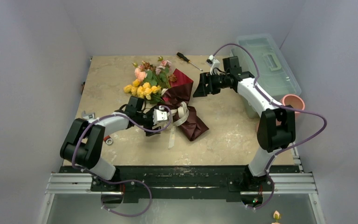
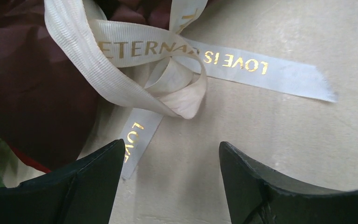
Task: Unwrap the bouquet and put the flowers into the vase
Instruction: Untie the ribbon from the wrapping paper.
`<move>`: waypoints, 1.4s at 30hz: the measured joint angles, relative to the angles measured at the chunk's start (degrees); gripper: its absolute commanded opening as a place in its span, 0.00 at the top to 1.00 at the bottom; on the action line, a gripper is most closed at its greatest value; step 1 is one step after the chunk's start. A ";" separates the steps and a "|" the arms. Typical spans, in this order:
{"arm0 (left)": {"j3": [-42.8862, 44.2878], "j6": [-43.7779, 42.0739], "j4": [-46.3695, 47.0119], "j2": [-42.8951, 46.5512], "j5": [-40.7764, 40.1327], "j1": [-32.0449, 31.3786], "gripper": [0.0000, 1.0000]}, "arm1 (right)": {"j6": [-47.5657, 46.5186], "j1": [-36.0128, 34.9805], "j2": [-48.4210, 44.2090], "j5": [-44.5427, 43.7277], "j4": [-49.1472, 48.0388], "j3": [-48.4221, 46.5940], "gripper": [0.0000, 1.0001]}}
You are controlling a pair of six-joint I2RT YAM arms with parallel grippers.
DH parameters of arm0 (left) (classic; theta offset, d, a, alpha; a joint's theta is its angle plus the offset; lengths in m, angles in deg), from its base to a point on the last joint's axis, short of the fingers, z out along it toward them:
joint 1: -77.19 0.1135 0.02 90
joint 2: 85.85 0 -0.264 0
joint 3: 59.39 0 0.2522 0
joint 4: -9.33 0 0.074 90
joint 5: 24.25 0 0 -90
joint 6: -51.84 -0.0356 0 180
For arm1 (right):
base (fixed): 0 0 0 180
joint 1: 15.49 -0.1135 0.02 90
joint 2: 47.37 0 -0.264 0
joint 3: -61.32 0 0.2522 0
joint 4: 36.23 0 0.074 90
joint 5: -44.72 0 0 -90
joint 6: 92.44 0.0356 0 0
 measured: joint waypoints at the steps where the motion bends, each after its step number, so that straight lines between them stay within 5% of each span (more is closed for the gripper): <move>1: 0.63 -1.25 -0.04 -1.49 -0.44 0.00 0.26 | -0.59 -0.13 -0.90 0.02 0.81 0.90 0.19; 13: 14.64 -7.26 -7.17 -13.79 -1.25 -0.02 0.38 | -5.49 -0.42 -3.87 0.68 7.32 5.22 0.21; 23: 23.26 -14.64 -21.55 -18.47 -3.30 -0.76 0.72 | -7.93 -0.42 -3.87 0.87 10.08 4.11 0.22; 27: 20.24 -17.79 -22.01 -15.47 -6.25 -1.73 1.00 | -8.41 -0.42 -3.87 0.87 10.23 3.69 0.23; 35: 12.59 -18.49 -27.19 -6.21 -13.79 -2.29 1.00 | -8.66 -0.42 -3.87 0.90 10.27 3.69 0.24; 42: 15.30 -9.27 -33.07 3.82 -8.44 0.22 1.00 | -9.49 -0.46 -4.28 2.25 9.94 3.69 0.21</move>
